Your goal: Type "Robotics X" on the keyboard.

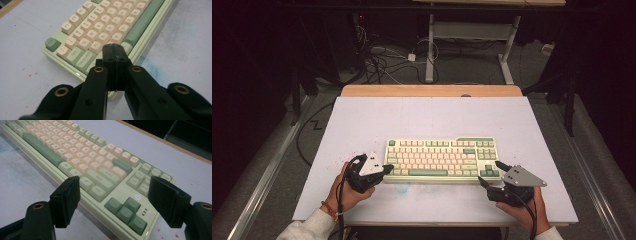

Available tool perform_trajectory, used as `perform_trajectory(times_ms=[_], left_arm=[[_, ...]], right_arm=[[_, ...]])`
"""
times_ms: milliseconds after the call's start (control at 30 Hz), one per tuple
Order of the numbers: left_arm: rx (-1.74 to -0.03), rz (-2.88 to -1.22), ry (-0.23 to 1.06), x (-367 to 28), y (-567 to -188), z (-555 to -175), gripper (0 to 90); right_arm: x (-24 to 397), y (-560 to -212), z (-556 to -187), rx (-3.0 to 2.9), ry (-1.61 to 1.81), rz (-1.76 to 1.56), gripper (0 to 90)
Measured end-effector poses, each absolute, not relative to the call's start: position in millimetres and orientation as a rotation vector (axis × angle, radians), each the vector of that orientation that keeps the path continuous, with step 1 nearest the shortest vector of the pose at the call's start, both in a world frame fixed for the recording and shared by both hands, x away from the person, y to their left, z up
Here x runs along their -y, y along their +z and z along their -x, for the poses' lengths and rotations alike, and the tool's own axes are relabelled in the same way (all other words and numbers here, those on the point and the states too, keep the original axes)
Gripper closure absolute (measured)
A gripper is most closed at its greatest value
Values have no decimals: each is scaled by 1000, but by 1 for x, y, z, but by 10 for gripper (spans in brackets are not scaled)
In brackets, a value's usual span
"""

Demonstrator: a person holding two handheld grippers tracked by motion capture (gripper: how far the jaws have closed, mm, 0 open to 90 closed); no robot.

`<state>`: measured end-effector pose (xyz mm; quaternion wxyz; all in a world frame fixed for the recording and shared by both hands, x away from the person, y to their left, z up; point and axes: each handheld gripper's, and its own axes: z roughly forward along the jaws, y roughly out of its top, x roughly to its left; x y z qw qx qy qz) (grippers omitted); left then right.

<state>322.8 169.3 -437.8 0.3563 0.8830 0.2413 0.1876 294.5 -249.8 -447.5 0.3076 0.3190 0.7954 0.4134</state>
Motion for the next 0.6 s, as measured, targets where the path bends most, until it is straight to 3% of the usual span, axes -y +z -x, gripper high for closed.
perform_trajectory(times_ms=[600], left_arm=[[-521,-2343,419,-124,-435,-349,874]], right_arm=[[249,-449,-295,-2114,1074,-835,267]])
